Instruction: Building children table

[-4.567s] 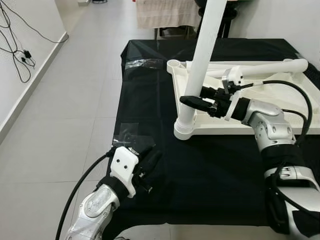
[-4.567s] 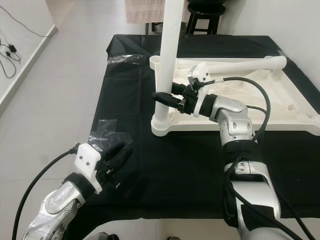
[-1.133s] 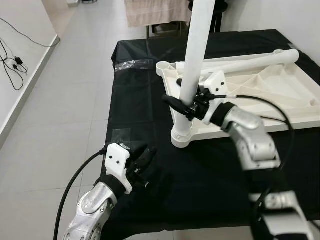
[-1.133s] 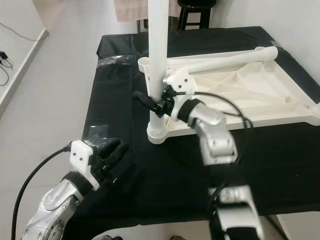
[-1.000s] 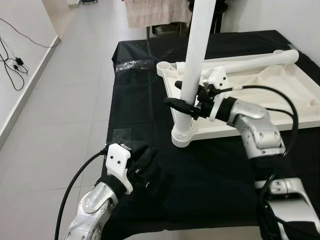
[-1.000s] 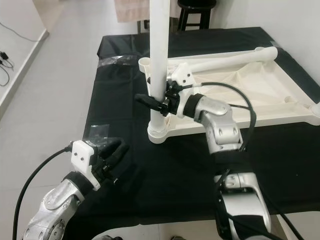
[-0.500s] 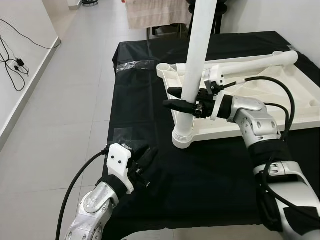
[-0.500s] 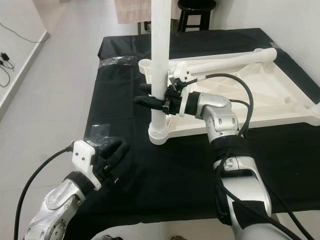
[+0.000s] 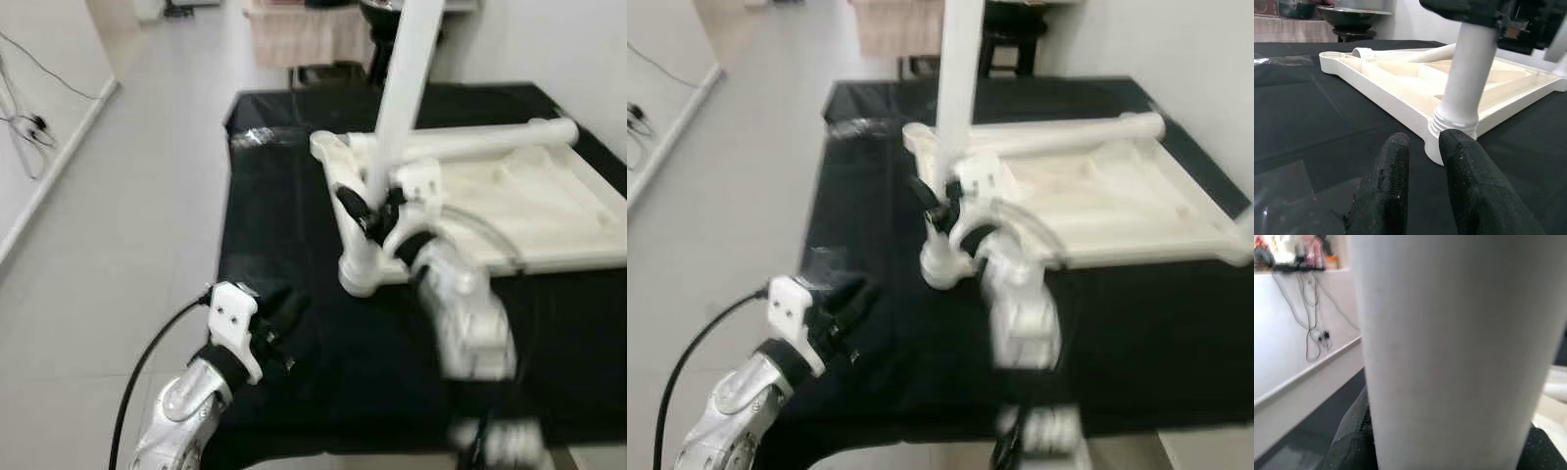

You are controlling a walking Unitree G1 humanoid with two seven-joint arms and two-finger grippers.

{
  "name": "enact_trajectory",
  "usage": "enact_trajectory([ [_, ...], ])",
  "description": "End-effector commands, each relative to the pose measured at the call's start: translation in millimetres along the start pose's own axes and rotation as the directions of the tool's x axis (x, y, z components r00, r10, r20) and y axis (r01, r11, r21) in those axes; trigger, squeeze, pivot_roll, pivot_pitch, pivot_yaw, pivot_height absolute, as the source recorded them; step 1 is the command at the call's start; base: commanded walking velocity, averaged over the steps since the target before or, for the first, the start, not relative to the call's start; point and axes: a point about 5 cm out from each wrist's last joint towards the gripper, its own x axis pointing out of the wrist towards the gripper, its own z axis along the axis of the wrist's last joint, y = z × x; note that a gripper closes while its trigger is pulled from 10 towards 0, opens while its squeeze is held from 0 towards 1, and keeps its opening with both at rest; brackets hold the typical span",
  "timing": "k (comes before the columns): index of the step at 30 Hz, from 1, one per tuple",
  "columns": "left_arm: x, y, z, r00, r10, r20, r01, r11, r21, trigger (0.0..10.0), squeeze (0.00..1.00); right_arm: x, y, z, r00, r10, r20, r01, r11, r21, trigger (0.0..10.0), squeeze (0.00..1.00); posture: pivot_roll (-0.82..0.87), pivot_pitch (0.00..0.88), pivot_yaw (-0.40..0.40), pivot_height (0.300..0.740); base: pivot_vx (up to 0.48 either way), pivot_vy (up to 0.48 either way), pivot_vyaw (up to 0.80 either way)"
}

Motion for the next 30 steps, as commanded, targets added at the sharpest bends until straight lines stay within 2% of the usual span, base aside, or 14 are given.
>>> enact_trajectory([
  [1, -0.1, -1.9, -4, 1.000, -0.003, -0.016, 0.003, 1.000, -0.011, 10.0, 0.00, -6.4, 6.9, -53, 0.970, 0.055, -0.238, -0.053, 0.998, 0.015, 0.0, 0.00, 0.00, 0.151, -0.008, 0.740, 0.000, 0.000, 0.00],
  [6, 0.1, -1.0, -3, 1.000, -0.001, -0.014, 0.001, 1.000, -0.012, 10.0, 0.00, -1.1, 13.0, -45, 0.976, 0.062, -0.208, -0.060, 0.998, 0.016, 0.0, 0.00, -0.01, 0.156, -0.013, 0.740, 0.000, 0.000, 0.00],
  [7, 0.2, -0.9, -3, 1.000, 0.006, -0.011, -0.006, 1.000, -0.009, 10.0, 0.00, 0.8, 13.7, -41, 0.977, 0.049, -0.209, -0.043, 0.999, 0.032, 9.3, 0.00, 0.01, 0.154, -0.017, 0.740, 0.000, 0.000, 0.00],
  [8, 0.2, -0.9, -3, 1.000, 0.011, -0.009, -0.011, 1.000, -0.008, 10.0, 0.00, 3.0, 15.0, -38, 0.976, 0.062, -0.207, -0.053, 0.997, 0.049, 10.0, 0.00, 0.01, 0.154, -0.017, 0.740, 0.000, 0.000, 0.00],
  [9, 0.4, -1.0, -3, 1.000, 0.014, -0.008, -0.015, 1.000, -0.007, 10.0, 0.00, 5.5, 14.5, -33, 0.979, 0.070, -0.192, -0.061, 0.997, 0.055, 10.0, 0.91, 0.00, 0.154, -0.014, 0.740, 0.000, 0.000, 0.00],
  [11, 0.5, -1.3, -3, 1.000, 0.014, -0.008, -0.014, 1.000, -0.009, 10.0, 0.00, 8.6, 17.9, -21, 0.975, 0.162, -0.150, -0.151, 0.985, 0.079, 10.0, 1.00, 0.00, 0.153, -0.014, 0.740, 0.000, 0.000, 0.00],
  [15, 0.9, -1.5, -3, 1.000, 0.011, -0.009, -0.011, 1.000, -0.011, 10.0, 0.00, 12.4, 18.6, -8, 0.946, 0.309, -0.094, -0.300, 0.949, 0.099, 10.0, 1.00, 0.01, 0.147, -0.009, 0.740, 0.000, 0.000, 0.00],
  [16, 1.1, -1.6, -3, 1.000, 0.009, -0.009, -0.010, 1.000, -0.011, 10.0, 0.00, 16.6, 11.3, 0, 0.928, 0.368, -0.062, -0.364, 0.929, 0.068, 10.0, 0.29, 0.01, 0.145, -0.009, 0.740, 0.000, 0.000, 0.00],
  [18, 1.3, -1.7, -3, 1.000, 0.009, -0.009, -0.009, 1.000, -0.012, 10.0, 0.00, 19.1, 5.4, 5, 0.919, 0.391, -0.046, -0.390, 0.920, 0.042, 10.0, 0.29, 0.01, 0.145, -0.009, 0.740, 0.000, 0.000, 0.00],
  [19, 1.5, -1.9, -4, 1.000, 0.009, -0.010, -0.009, 1.000, -0.011, 10.0, 0.00, 25.1, -7.7, 13, 0.875, 0.484, -0.018, -0.483, 0.875, 0.040, 10.0, 0.00, 0.04, 0.136, -0.012, 0.740, 0.000, 0.000, 0.00],
  [27, 1.2, -3.1, -4, 1.000, 0.015, -0.011, -0.015, 1.000, -0.005, 10.0, 0.00, 24.9, -15.9, 11, 0.734, 0.679, -0.021, -0.676, 0.733, 0.079, 10.0, 0.00, 0.06, 0.127, -0.017, 0.740, 0.000, 0.000, 0.00],
  [28, 1.2, -3.4, -5, 1.000, 0.016, -0.011, -0.016, 1.000, -0.004, 10.0, 0.00, 25.7, -16.9, 10, 0.721, 0.692, -0.022, -0.689, 0.720, 0.082, 9.3, 0.00, 0.06, 0.126, -0.017, 0.740, 0.000, 0.000, 0.00],
  [29, 1.1, -3.9, -5, 1.000, 0.016, -0.011, -0.016, 1.000, -0.005, 10.0, 0.00, 27.8, -19.1, 10, 0.719, 0.694, -0.027, -0.690, 0.718, 0.091, 2.4, 0.00, 0.06, 0.125, -0.018, 0.740, 0.000, 0.000, 0.00],
  [30, 1.1, -4.2, -5, 1.000, 0.015, -0.012, -0.015, 1.000, -0.005, 10.0, 0.00, 29.9, -21.7, 9, 0.714, 0.700, -0.032, -0.694, 0.713, 0.101, 0.0, 0.00, 0.06, 0.124, -0.019, 0.740, 0.000, 0.000, 0.00],
])
